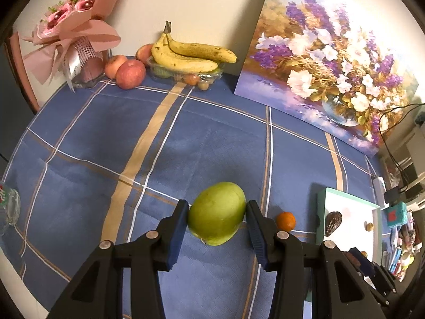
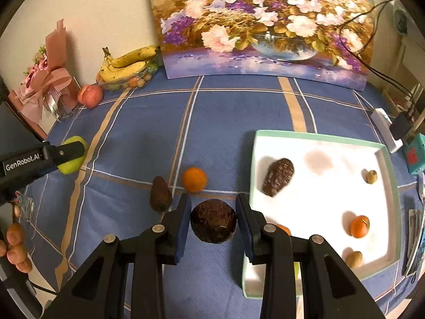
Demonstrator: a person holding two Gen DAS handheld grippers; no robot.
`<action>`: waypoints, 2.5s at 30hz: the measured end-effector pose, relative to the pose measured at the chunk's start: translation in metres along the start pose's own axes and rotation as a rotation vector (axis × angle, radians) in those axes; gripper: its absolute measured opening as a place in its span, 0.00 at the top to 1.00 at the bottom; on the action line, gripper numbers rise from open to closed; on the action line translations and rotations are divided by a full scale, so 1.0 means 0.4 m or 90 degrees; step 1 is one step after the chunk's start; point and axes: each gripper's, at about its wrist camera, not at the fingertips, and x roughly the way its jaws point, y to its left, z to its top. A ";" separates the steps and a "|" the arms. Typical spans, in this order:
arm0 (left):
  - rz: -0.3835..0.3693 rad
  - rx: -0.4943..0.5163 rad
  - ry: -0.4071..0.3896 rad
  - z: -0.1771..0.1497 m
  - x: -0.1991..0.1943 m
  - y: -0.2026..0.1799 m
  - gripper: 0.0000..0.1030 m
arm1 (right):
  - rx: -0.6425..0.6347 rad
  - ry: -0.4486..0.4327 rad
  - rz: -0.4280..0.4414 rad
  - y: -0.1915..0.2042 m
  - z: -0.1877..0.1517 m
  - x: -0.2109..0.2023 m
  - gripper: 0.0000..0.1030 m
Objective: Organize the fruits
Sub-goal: 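Carry the pear and the dark round fruit over the white tray, then lower both fruits into the tray and open both tools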
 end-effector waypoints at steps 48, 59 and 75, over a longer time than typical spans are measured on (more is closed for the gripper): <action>-0.059 0.323 0.080 -0.245 0.128 -0.540 0.54 | 0.265 -0.021 -0.071 -0.531 -0.068 -0.045 0.65; -0.071 0.335 0.053 -0.251 0.179 -0.579 0.54 | 0.300 -0.080 -0.054 -0.573 -0.068 -0.036 0.65; -0.067 0.332 0.076 -0.253 0.248 -0.606 0.54 | 0.263 -0.125 -0.098 -0.580 -0.034 -0.007 0.65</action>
